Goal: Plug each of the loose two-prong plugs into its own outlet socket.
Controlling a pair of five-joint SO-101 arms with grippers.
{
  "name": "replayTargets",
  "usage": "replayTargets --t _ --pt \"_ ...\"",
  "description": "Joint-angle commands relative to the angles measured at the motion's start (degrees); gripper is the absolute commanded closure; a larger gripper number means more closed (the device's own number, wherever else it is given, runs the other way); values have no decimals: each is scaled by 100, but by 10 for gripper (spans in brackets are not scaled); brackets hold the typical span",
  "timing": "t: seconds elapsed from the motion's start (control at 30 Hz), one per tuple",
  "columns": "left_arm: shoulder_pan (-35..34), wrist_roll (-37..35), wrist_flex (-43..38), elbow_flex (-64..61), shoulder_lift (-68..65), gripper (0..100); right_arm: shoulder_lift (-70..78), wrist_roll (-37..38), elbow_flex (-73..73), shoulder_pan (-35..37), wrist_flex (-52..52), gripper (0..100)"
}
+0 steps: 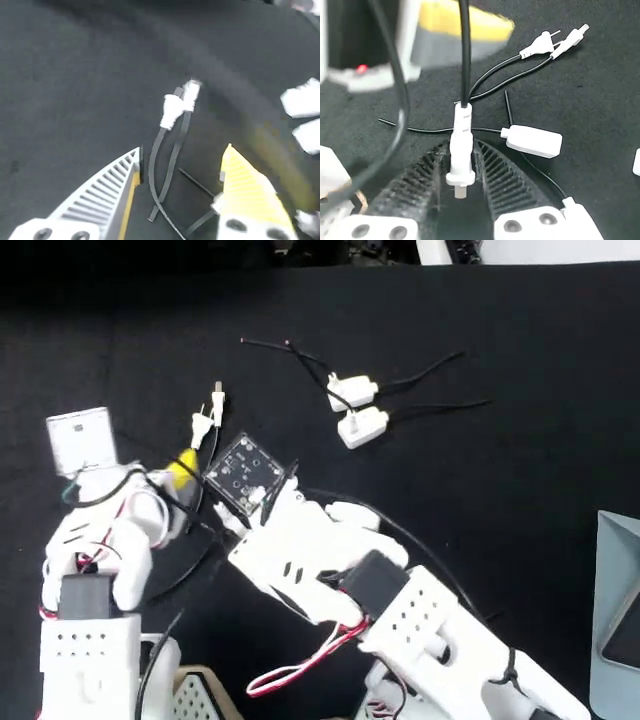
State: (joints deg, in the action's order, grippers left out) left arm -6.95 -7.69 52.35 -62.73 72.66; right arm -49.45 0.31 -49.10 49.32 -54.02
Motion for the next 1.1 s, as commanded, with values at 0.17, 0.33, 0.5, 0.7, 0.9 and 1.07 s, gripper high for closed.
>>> replayTargets --t 0.17,0.33,0.5,0.7,0.9,1.07 --pt "1218 26 809 884 97 740 -154 -53 4 -255 123 988" --pt "1719 607 818 673 615 744 -145 -53 4 -492 132 988" --pt "2105 659 818 286 1310 743 -145 -281 4 -510 132 988" --pt "2026 853 774 -4 1424 742 -145 -290 -31 -624 132 988" --pt "1130 853 765 4 1415 739 -163 -290 -57 -1064 132 988" --pt "1015 897 765 -57 897 713 -180 -290 -4 -1697 132 988"
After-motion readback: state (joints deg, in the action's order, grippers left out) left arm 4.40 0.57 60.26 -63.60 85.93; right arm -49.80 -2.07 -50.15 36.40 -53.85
